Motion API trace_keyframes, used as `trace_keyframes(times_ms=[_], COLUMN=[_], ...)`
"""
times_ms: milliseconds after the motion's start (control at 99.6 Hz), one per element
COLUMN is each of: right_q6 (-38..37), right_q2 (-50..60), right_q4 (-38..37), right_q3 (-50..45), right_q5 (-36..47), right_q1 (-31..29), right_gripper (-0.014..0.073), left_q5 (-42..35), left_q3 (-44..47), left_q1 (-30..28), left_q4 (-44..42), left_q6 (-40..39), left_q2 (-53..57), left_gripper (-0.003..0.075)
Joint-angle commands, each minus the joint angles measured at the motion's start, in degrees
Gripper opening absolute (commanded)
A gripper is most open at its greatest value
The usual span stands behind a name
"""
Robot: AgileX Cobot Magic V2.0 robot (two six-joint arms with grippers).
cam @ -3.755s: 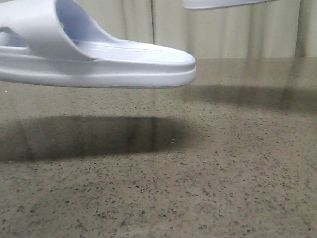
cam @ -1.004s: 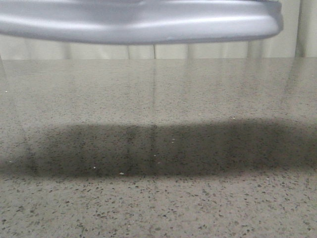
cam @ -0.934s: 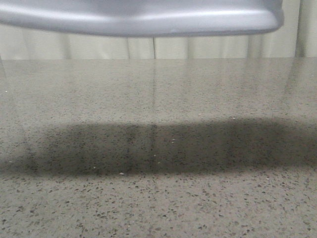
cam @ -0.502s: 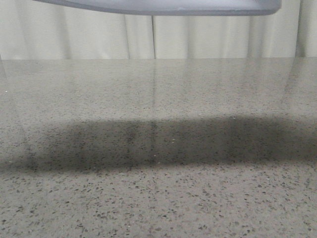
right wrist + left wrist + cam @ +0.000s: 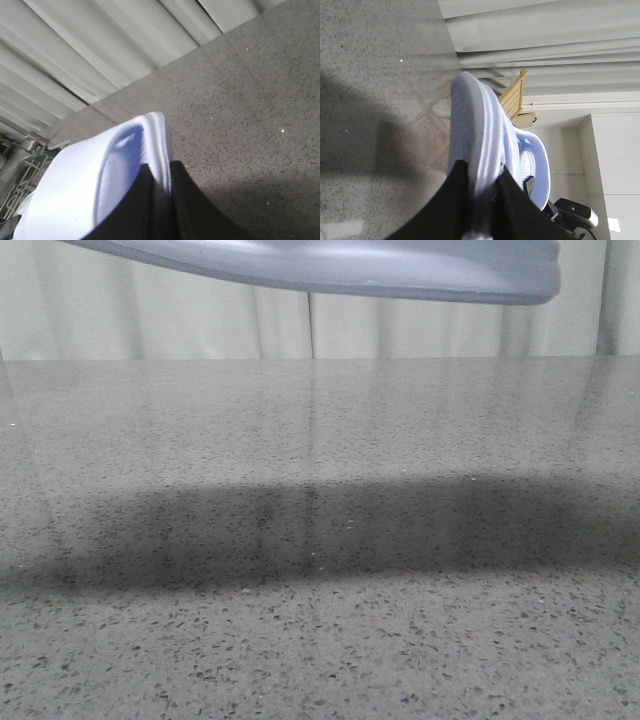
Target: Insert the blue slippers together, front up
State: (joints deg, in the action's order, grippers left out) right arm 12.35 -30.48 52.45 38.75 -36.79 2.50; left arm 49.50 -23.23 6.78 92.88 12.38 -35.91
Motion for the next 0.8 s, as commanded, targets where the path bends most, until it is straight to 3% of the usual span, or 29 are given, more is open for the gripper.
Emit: trace_keyframes(times_ms=[0,402,592,793], right_q6=[2.64,16.5,26.33,31.66], right_q2=[-1.32,-8.84,-13.21,-16.19], right_q4=[4.81,16.52,25.74,29.64], right_q3=[2.02,2.02,2.02,2.02], right_q5=[-1.08,-4.55,-11.58,-14.88], right_q1=[0.04,0.04,0.04,0.04], right_gripper=[-0.0107,-0.0107,-0.0107,-0.0107], left_q5=[5.75,9.34,10.36,10.6], left_q3=[-1.88,-1.88,-1.88,-1.88], left_q1=[0.4,0.4,0.4,0.4], left_q4=[6.37,9.22,9.33,9.39], left_q6=[0.04,1.37,1.82,2.46], left_q2=[0.1,0.1,0.1,0.1], left_gripper=[0.0016,0.0016,0.0016,0.0016])
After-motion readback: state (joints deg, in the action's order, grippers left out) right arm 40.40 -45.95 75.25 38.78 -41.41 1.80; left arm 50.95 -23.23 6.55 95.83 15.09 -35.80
